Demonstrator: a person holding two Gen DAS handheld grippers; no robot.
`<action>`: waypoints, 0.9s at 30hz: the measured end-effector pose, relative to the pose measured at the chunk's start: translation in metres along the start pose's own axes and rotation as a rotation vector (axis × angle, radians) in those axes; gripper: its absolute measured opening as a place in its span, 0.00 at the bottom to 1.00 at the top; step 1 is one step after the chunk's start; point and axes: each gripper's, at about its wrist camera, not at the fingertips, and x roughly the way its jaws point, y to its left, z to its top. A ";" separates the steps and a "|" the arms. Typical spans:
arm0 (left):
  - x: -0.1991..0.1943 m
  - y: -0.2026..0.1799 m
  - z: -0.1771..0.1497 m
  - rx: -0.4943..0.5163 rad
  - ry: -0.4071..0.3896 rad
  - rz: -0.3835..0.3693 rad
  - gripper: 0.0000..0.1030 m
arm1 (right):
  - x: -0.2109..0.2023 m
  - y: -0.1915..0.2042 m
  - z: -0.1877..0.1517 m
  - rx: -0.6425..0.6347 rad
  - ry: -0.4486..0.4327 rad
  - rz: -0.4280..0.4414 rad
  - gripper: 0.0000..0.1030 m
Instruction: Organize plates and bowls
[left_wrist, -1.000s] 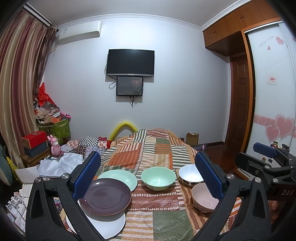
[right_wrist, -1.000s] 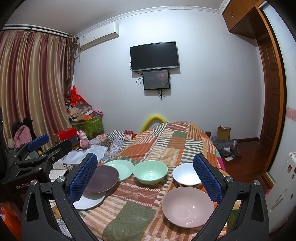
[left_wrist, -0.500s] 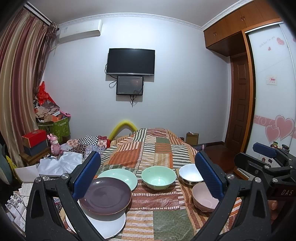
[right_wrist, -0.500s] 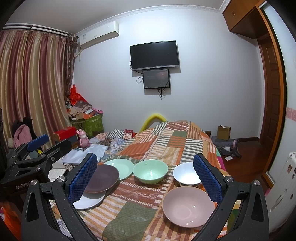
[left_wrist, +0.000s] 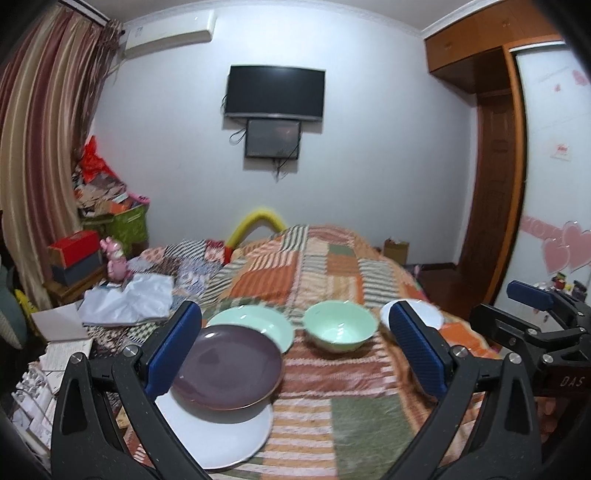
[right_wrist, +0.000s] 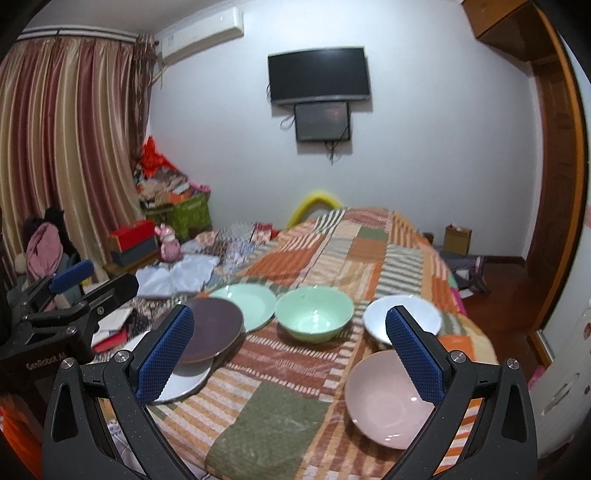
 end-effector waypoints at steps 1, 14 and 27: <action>0.007 0.007 -0.003 -0.005 0.019 0.006 1.00 | 0.004 0.001 -0.001 -0.002 0.011 0.002 1.00; 0.081 0.088 -0.035 -0.039 0.189 0.099 0.92 | 0.091 0.021 -0.011 0.004 0.193 0.059 1.00; 0.162 0.150 -0.057 -0.078 0.401 0.105 0.60 | 0.165 0.033 -0.026 0.045 0.377 0.143 0.71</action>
